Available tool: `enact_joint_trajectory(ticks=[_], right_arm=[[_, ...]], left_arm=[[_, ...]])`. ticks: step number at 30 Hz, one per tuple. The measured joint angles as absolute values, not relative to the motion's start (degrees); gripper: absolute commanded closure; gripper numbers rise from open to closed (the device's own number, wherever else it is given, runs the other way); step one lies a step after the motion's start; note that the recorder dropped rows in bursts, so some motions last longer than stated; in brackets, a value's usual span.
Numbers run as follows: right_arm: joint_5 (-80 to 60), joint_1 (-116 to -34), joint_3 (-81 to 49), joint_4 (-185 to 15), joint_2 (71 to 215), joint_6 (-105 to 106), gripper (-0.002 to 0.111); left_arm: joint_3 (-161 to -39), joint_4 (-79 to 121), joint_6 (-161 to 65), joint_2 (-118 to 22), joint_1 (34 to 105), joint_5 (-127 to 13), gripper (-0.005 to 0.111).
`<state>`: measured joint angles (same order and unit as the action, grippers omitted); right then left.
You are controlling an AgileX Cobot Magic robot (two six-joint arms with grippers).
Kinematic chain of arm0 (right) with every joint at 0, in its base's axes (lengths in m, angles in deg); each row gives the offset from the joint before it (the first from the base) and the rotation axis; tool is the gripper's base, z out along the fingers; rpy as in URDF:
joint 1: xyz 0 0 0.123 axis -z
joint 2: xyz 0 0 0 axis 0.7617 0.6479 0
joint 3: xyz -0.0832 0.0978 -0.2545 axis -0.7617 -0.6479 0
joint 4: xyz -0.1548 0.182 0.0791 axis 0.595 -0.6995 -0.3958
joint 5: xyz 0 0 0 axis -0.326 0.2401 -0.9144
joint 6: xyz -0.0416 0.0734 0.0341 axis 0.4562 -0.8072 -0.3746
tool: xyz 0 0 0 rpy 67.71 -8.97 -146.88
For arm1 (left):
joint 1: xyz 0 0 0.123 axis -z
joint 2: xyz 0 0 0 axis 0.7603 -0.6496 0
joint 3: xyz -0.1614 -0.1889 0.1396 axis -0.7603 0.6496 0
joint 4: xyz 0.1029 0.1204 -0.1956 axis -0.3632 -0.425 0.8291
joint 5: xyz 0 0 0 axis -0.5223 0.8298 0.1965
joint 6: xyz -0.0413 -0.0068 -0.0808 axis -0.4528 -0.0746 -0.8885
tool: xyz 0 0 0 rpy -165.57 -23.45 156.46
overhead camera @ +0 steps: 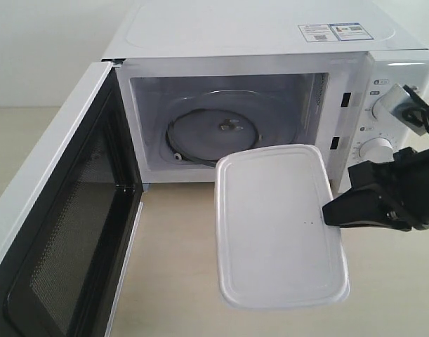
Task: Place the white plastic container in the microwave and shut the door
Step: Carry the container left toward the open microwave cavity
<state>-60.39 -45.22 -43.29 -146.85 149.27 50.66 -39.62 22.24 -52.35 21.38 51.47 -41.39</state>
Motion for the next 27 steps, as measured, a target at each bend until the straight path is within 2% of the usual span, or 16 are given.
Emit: enact_joint_trajectory(ticks=[20,27], right_arm=[[-53.3,-45.5,-58.7,-173.0,139.3,69.7,0.108],[-53.9,-45.5,-59.8,-176.3,133.5,71.3,0.108]], left_arm=[[-39.6,22.2,-52.3,21.4,51.5,-41.4,0.103],[-39.6,22.2,-52.3,21.4,51.5,-41.4,0.103]])
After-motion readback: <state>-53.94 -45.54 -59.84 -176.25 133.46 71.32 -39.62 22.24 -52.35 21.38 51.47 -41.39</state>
